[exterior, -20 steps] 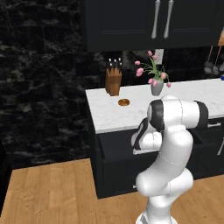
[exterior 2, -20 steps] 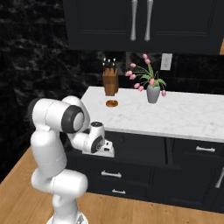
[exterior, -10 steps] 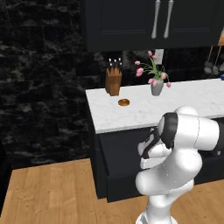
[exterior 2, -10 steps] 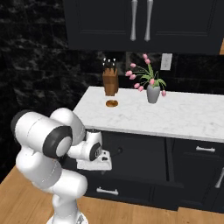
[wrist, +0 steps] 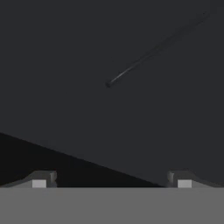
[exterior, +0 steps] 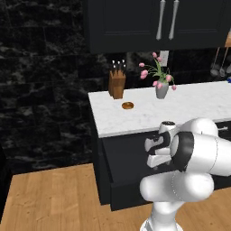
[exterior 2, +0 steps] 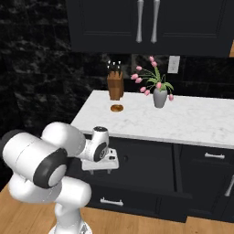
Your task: Pick the ladle from the drawer and place it on the counter.
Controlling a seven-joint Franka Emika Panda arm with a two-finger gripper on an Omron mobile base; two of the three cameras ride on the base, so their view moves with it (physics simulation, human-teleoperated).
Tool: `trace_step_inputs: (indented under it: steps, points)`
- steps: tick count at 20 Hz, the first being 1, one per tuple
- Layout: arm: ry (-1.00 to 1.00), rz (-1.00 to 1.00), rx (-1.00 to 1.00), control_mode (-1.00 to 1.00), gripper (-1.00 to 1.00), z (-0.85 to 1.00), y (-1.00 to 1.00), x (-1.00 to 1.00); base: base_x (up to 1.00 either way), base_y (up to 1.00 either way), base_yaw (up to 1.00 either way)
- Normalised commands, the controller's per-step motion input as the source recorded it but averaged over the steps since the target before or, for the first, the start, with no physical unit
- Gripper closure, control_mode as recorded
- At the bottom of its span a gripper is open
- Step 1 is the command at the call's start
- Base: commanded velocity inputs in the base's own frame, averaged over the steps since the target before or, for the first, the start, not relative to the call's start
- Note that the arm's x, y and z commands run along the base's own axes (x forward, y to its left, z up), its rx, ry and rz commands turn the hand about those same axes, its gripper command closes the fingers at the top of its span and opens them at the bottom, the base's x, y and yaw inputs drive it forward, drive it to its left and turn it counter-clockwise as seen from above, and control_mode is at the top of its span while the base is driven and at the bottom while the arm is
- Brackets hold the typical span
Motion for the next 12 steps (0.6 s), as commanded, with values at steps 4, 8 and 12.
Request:
trace_step_inputs:
  steps: [4,8,12]
  points:
    - [0.00,0.00,0.11,-1.00,-1.00,0.00,-0.03,0.72,0.00,0.00,0.00]
    - [0.00,-0.06,0.06,-1.00,-1.00,-0.05,0.00,0.52,0.00,0.00,0.00]
    - [0.00,-0.06,0.01,-1.00,-1.00,-0.13,0.00,0.41,0.00,0.00,0.00]
